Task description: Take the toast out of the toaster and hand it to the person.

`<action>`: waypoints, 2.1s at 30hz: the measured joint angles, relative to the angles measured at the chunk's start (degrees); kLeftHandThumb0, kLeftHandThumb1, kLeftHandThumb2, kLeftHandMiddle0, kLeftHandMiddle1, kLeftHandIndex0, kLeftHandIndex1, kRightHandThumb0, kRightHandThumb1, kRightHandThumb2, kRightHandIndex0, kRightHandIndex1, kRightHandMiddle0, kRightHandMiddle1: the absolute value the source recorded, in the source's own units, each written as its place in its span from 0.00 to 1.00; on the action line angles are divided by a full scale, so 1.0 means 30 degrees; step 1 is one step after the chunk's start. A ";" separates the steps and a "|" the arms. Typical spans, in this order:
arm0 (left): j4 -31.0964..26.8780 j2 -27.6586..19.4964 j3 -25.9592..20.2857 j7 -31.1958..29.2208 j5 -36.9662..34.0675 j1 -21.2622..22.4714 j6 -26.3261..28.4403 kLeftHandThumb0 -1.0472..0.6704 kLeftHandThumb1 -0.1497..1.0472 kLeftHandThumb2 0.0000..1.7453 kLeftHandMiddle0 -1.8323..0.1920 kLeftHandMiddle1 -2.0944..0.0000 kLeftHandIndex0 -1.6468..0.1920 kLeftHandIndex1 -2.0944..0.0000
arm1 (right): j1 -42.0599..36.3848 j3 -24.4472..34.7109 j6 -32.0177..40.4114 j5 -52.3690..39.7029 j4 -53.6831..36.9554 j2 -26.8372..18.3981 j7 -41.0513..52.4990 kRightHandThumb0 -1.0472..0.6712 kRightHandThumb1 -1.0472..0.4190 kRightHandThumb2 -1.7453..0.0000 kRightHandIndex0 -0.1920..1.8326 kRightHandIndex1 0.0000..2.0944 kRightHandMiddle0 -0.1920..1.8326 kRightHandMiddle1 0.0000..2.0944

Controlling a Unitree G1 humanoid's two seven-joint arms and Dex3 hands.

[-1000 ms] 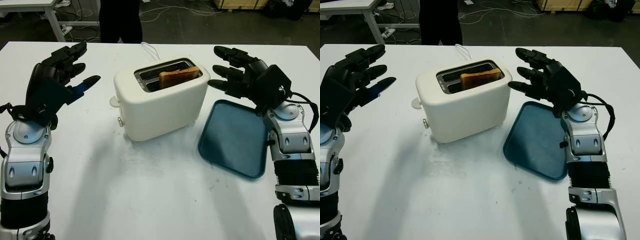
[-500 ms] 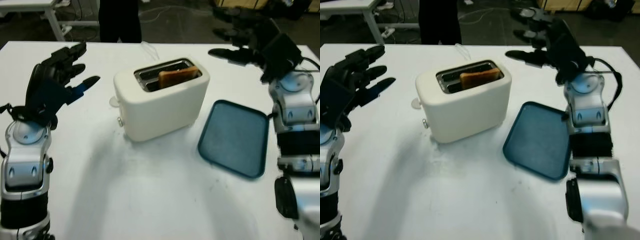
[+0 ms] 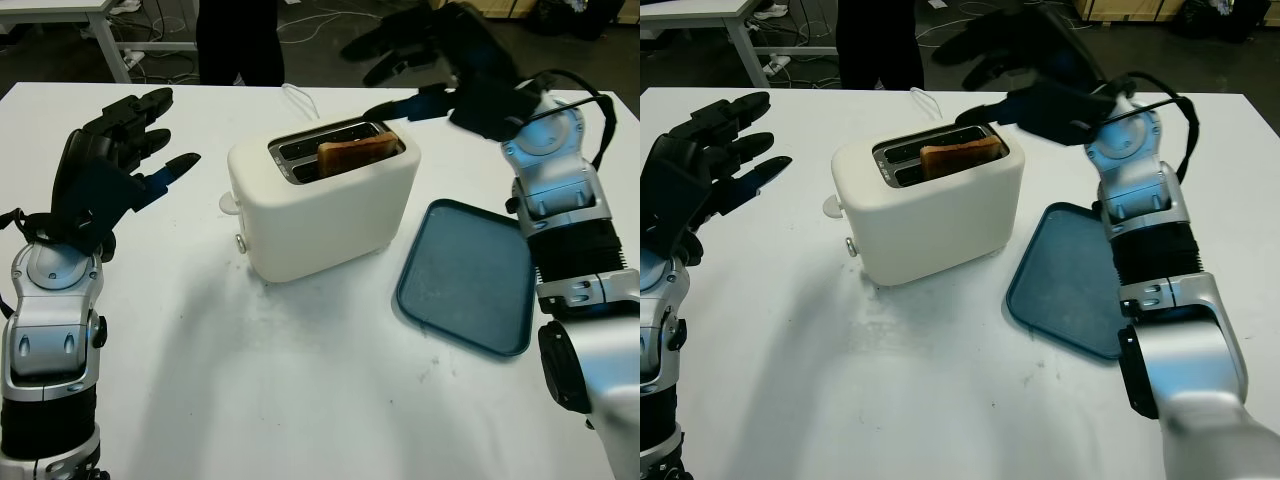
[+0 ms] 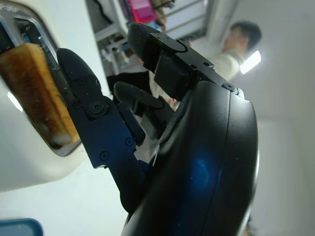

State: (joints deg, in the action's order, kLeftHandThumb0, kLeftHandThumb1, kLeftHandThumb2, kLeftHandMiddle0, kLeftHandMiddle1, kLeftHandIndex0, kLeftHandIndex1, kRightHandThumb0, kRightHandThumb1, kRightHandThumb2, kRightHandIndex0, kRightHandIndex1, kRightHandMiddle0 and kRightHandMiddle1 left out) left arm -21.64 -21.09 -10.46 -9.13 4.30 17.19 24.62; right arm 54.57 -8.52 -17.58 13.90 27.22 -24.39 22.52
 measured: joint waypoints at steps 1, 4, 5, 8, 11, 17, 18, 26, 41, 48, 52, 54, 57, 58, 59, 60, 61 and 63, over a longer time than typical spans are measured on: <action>0.0000 -0.0008 0.0005 0.0000 0.0028 0.0000 0.0000 0.22 0.89 0.07 0.68 0.89 0.63 1.00 | 0.0048 -0.0198 -0.0225 0.0297 0.0091 -0.0005 -0.0044 0.44 0.30 1.00 0.48 0.30 0.55 0.07; 0.0000 -0.0039 0.0037 0.0002 0.0077 0.0000 -0.0002 0.22 0.89 0.07 0.68 0.89 0.63 1.00 | 0.0133 -0.0724 -0.0774 0.1175 0.0424 -0.0005 -0.0298 0.42 0.30 1.00 0.49 0.29 0.56 0.07; 0.0001 -0.0041 0.0037 0.0002 0.0078 0.0000 -0.0002 0.23 0.89 0.07 0.68 0.89 0.63 1.00 | 0.0135 -0.0917 -0.0834 0.1539 0.0464 -0.0005 -0.0365 0.42 0.30 1.00 0.50 0.29 0.56 0.06; 0.0004 -0.0039 0.0035 0.0001 0.0068 0.0001 -0.0002 0.23 0.89 0.06 0.68 0.89 0.62 1.00 | 0.0147 -0.1489 -0.0988 0.2523 0.0466 -0.0016 -0.0529 0.39 0.30 1.00 0.51 0.26 0.57 0.06; 0.0005 -0.0017 0.0013 0.0001 -0.0006 0.0001 -0.0003 0.23 0.89 0.05 0.68 0.89 0.63 1.00 | 0.0163 -0.1998 -0.1086 0.3628 0.0467 -0.0061 -0.1068 0.39 0.30 1.00 0.52 0.25 0.59 0.05; 0.0005 -0.0033 0.0005 0.0000 0.0009 0.0000 -0.0004 0.22 0.89 0.06 0.68 0.89 0.62 1.00 | 0.0190 -0.2682 -0.2117 0.5225 0.0835 -0.0148 -0.2212 0.44 0.31 1.00 0.54 0.22 0.61 0.04; 0.0004 -0.0033 0.0005 0.0000 0.0009 0.0000 -0.0004 0.23 0.89 0.06 0.68 0.89 0.63 1.00 | 0.0190 -0.2737 -0.2161 0.5416 0.0897 -0.0150 -0.2270 0.45 0.31 1.00 0.54 0.21 0.61 0.04; 0.0005 -0.0030 0.0005 -0.0002 -0.0001 0.0000 -0.0004 0.23 0.89 0.06 0.68 0.89 0.63 1.00 | 0.0329 -0.3005 -0.2377 0.6134 0.1097 -0.0290 -0.2568 0.48 0.30 1.00 0.55 0.21 0.62 0.03; 0.0014 -0.0009 -0.0068 -0.0003 -0.0165 -0.0021 -0.0010 0.23 0.89 0.06 0.69 0.89 0.63 1.00 | 0.1229 -0.3553 -0.0348 0.6472 0.0728 -0.0675 0.0021 0.44 0.25 0.99 0.57 0.29 0.63 0.02; 0.0021 0.0100 -0.0289 -0.0004 -0.0219 -0.0042 -0.0033 0.24 0.89 0.06 0.69 0.89 0.63 1.00 | 0.1943 -0.3905 0.1105 0.6461 0.0747 -0.0585 0.1763 0.41 0.24 1.00 0.62 0.42 0.70 0.04; 0.0021 0.0101 -0.0311 -0.0006 -0.0214 -0.0106 -0.0035 0.24 0.89 0.06 0.69 0.89 0.63 1.00 | 0.2581 -0.4435 0.1434 0.6603 0.1352 -0.0516 0.2100 0.38 0.24 1.00 0.61 0.44 0.72 0.05; 0.0020 0.0101 -0.0310 -0.0006 -0.0212 -0.0119 -0.0035 0.23 0.89 0.06 0.69 0.89 0.63 1.00 | 0.2937 -0.4780 0.1435 0.6810 0.1776 -0.0486 0.2102 0.37 0.24 1.00 0.60 0.43 0.72 0.05; 0.0019 0.0113 -0.0318 -0.0005 -0.0210 -0.0139 -0.0037 0.23 0.89 0.05 0.69 0.89 0.63 1.00 | 0.3379 -0.5185 0.1437 0.6918 0.2551 -0.0409 0.2144 0.36 0.24 1.00 0.60 0.42 0.72 0.05; 0.0020 0.0113 -0.0318 -0.0005 -0.0207 -0.0150 -0.0045 0.23 0.89 0.06 0.69 0.89 0.63 1.00 | 0.3520 -0.5350 0.1428 0.6922 0.2814 -0.0396 0.2145 0.35 0.24 1.00 0.61 0.42 0.73 0.05; 0.0020 0.0113 -0.0318 -0.0005 -0.0201 -0.0168 -0.0085 0.23 0.89 0.06 0.69 0.89 0.63 1.00 | 0.3643 -0.5490 0.1373 0.6924 0.3067 -0.0379 0.2134 0.34 0.24 1.00 0.61 0.41 0.73 0.05; 0.0020 0.0113 -0.0318 -0.0005 -0.0194 -0.0182 -0.0129 0.23 0.89 0.06 0.69 0.89 0.63 1.00 | 0.3764 -0.5646 0.1257 0.6923 0.3356 -0.0355 0.2134 0.34 0.24 1.00 0.61 0.42 0.73 0.05; 0.0020 0.0113 -0.0318 -0.0005 -0.0193 -0.0188 -0.0137 0.23 0.89 0.05 0.69 0.89 0.63 1.00 | 0.3839 -0.5766 0.1049 0.6924 0.3667 -0.0333 0.2117 0.32 0.23 1.00 0.62 0.43 0.73 0.05; 0.0019 0.0132 -0.0325 -0.0004 -0.0198 -0.0205 -0.0135 0.23 0.89 0.05 0.69 0.89 0.63 1.00 | 0.3975 -0.5978 0.0580 0.6924 0.4166 -0.0332 0.1972 0.31 0.21 1.00 0.61 0.50 0.73 0.04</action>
State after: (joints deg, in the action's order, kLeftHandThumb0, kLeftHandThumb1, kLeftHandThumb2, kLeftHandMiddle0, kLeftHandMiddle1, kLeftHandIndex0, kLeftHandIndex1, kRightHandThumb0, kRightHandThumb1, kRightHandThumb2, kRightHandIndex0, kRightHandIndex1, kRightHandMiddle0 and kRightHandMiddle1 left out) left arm -21.58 -20.70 -11.44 -9.14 3.70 16.58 24.22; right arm 66.49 -26.46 -15.84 34.67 39.72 -25.39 28.44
